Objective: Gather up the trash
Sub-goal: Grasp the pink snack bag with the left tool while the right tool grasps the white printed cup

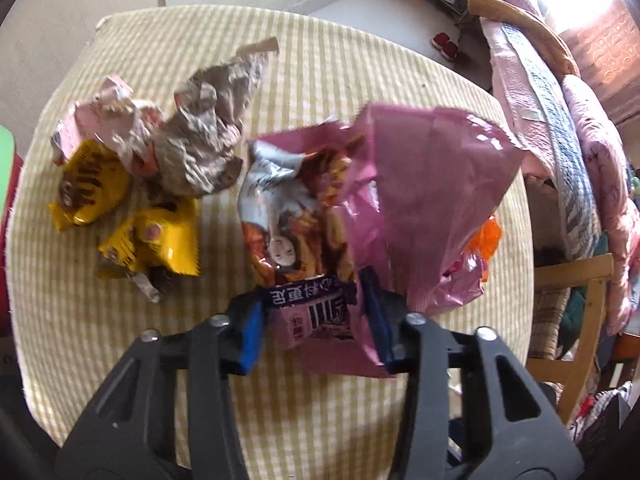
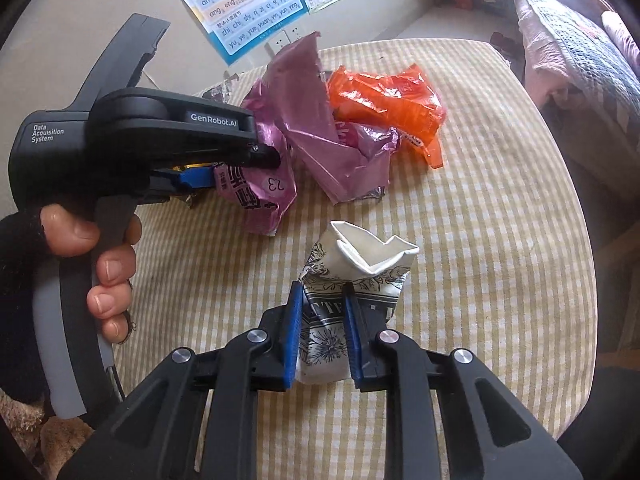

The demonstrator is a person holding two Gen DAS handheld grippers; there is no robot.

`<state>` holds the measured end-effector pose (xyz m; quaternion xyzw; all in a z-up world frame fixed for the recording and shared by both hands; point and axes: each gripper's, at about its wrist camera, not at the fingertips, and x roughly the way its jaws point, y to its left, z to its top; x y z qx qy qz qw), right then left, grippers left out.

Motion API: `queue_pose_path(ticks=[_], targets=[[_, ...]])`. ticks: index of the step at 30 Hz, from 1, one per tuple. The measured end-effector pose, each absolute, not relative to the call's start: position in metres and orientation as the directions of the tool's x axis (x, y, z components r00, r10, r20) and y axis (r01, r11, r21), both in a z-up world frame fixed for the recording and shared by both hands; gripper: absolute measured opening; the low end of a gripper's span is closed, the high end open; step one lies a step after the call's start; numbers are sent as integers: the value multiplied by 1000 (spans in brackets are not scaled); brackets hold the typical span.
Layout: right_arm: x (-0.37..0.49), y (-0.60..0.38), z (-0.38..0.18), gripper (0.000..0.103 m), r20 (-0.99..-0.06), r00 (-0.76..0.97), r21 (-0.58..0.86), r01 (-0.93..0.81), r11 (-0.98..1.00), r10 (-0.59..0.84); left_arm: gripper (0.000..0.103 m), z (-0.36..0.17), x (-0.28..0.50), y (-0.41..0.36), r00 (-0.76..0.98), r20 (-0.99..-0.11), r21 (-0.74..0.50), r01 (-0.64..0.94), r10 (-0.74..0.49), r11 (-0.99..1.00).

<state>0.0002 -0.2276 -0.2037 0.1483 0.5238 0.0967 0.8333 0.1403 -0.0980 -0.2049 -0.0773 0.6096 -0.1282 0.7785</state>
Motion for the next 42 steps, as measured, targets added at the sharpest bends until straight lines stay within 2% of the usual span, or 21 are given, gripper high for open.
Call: queue_pose_path(ticks=[1, 4, 8, 12, 16, 18, 19, 21, 24, 30, 32, 37, 39, 42], targets=[[1, -226, -204, 20, -845, 431, 347, -7, 938, 316, 29, -204, 137, -97, 221, -928, -281, 117, -301, 953], [8, -216, -205, 20, -847, 430, 342, -12, 940, 313, 28, -194, 119, -91, 249, -921, -265, 160, -298, 951], [10, -210, -205, 20, -848, 429, 334, -23, 942, 312, 28, -176, 81, -74, 330, -923, -105, 274, -196, 956], [14, -200, -208, 20, -856, 414, 323, -41, 946, 310, 28, -179, 53, -42, 325, -938, -26, 285, -123, 958], [16, -189, -209, 22, -860, 407, 311, -59, 949, 307, 33, -186, 46, -20, 302, -946, -51, 210, -115, 976], [17, -184, -209, 25, -861, 404, 309, -68, 949, 309, 40, -189, 48, -16, 303, -945, -70, 184, -124, 980], [17, -182, -208, 30, -862, 402, 306, -72, 949, 309, 43, -189, 48, -13, 305, -944, -74, 181, -128, 981], [16, -181, -204, 39, -858, 412, 303, -74, 950, 306, 59, -189, 49, -18, 318, -939, -75, 176, -129, 981], [15, -185, -199, 48, -851, 432, 304, -62, 951, 300, 62, -196, 47, -19, 305, -942, -87, 171, -136, 981], [31, -196, -186, 53, -837, 479, 266, -66, 962, 264, 62, -205, 40, -17, 279, -951, -95, 146, -133, 985], [43, -193, -183, 61, -847, 458, 246, -112, 963, 270, 62, -201, 38, -16, 299, -945, -98, 138, -136, 986], [54, -167, -177, 63, -871, 438, 92, -296, 951, 221, 62, -201, 37, -3, 303, -942, -118, 97, -142, 988], [51, -163, -178, 63, -878, 436, 58, -314, 948, 197, 61, -202, 36, -1, 296, -943, -129, 91, -150, 987], [42, -174, -185, 63, -882, 399, 153, -259, 954, 250, 54, -204, 36, -4, 288, -944, -138, 97, -160, 986]])
